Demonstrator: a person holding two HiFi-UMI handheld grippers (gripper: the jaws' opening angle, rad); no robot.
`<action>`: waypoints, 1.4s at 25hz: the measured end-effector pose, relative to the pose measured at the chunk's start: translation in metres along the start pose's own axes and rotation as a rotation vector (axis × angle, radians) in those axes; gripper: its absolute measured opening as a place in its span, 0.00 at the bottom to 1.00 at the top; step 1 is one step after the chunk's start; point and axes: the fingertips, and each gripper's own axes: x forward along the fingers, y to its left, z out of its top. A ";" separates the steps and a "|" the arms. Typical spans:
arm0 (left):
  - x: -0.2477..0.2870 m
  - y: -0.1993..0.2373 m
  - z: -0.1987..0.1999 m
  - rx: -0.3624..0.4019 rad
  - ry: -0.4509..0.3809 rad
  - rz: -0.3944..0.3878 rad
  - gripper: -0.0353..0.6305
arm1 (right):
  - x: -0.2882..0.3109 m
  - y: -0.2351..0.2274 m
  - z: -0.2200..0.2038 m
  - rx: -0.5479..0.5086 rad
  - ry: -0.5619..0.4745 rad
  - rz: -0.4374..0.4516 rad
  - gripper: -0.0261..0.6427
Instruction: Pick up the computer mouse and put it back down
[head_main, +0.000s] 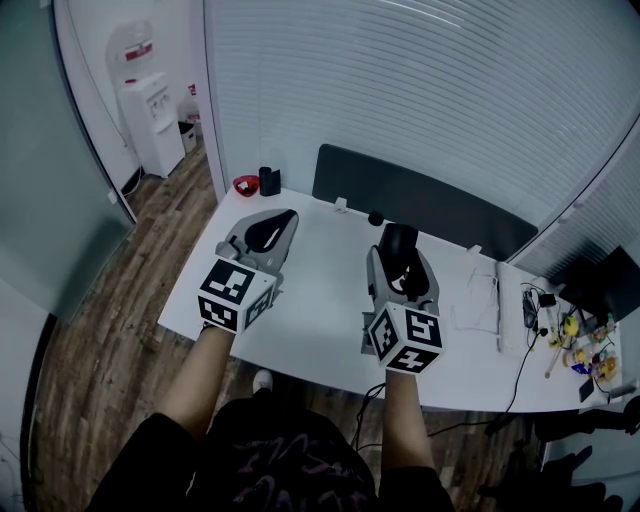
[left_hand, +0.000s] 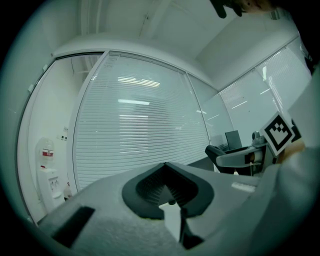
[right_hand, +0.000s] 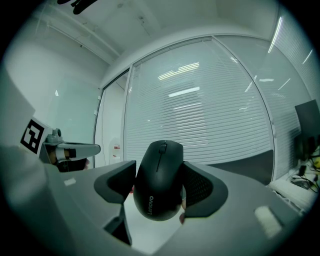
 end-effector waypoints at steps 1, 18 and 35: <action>0.001 0.000 -0.001 -0.001 0.001 0.000 0.06 | 0.000 0.000 -0.001 0.001 0.001 0.000 0.49; 0.009 -0.002 -0.022 -0.019 0.046 -0.010 0.06 | 0.007 -0.006 -0.021 0.011 0.049 -0.002 0.49; 0.008 0.005 -0.063 -0.072 0.119 -0.014 0.06 | 0.014 0.001 -0.063 0.038 0.140 -0.003 0.49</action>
